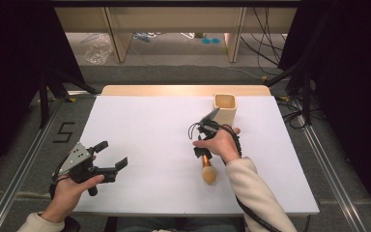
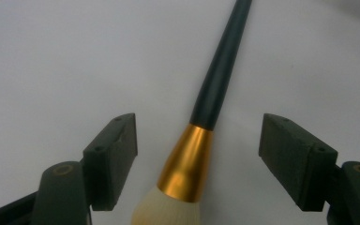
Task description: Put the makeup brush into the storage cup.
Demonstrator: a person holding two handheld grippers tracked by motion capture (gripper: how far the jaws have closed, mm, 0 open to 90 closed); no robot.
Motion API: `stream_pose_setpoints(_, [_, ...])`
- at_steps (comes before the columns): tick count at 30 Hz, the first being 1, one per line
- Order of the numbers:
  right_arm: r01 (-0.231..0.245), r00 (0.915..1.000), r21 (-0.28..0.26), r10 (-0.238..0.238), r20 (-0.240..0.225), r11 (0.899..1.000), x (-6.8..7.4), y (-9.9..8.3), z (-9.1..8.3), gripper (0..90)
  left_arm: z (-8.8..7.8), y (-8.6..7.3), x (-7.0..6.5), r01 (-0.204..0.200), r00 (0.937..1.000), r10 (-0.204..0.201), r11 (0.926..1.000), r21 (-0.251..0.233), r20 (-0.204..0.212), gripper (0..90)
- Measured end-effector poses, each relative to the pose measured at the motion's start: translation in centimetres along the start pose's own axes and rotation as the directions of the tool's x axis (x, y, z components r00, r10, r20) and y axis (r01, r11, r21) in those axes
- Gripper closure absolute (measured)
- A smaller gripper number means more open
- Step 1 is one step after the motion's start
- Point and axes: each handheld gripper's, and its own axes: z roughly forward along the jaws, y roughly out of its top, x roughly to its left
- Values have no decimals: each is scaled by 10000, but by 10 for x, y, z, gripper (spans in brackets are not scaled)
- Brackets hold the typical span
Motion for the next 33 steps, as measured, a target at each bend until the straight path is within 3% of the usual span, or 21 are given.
stream_pose_setpoints(2, [-140, 9999, 246, 141, -31, 9996, 1, 0, 1, 306, 0, 0, 0, -1, 10000, 1, 10000, -3, -1, 19])
stream_pose_setpoints(5, [-61, 10000, 115, 61, 13, 9999, 2, -1, 6, 312, 0, 0, 0, 2, 10000, -2, 10000, 7, -6, 19])
stream_pose_setpoints(7, [84, 10000, 433, -83, -23, 9990, 2, 0, 8, 316, 0, 0, 0, 1, 10000, -1, 10000, 6, -7, 20])
stream_pose_setpoints(11, [86, 9999, 504, -89, 54, 9987, 3, -1, 11, 323, 0, 0, 0, -2, 10000, 2, 10000, 2, -8, 20])
stream_pose_setpoints(13, [-395, 9992, 802, 394, 34, 9960, 6, -1, 11, 347, 0, 0, 0, -3, 10000, 3, 10000, 5, -10, 20])
stream_pose_setpoints(15, [-304, 9995, 1072, 302, 33, 9938, 7, 0, 11, 374, 0, 0, 0, 1, 10000, -1, 10000, 4, -8, 21])
stream_pose_setpoints(16, [-287, 9996, 1079, 283, 52, 9937, 7, 0, 12, 381, 0, 0, 0, 5, 10000, -5, 10000, 5, -11, 21])
stream_pose_setpoints(17, [54, 9998, 861, -68, 162, 9963, 5, -1, 16, 406, 0, 0, 0, 5, 10000, -5, 10000, 2, -11, 21])
stream_pose_setpoints(18, [54, 9998, 861, -68, 162, 9963, 5, -1, 16, 406, 0, 0, 0, 2, 10000, -2, 10000, 2, -10, 21])
stream_pose_setpoints(19, [-289, 9995, 1131, 271, 177, 9932, 7, -1, 17, 419, 0, 0, 0, 4, 10000, -4, 10000, 3, -10, 21])
stream_pose_setpoints(33, [-300, 9995, 1524, 276, 179, 9879, 6, 0, 22, 539, 0, 0, 0, 9, 10000, -9, 10000, 11, -9, 22])
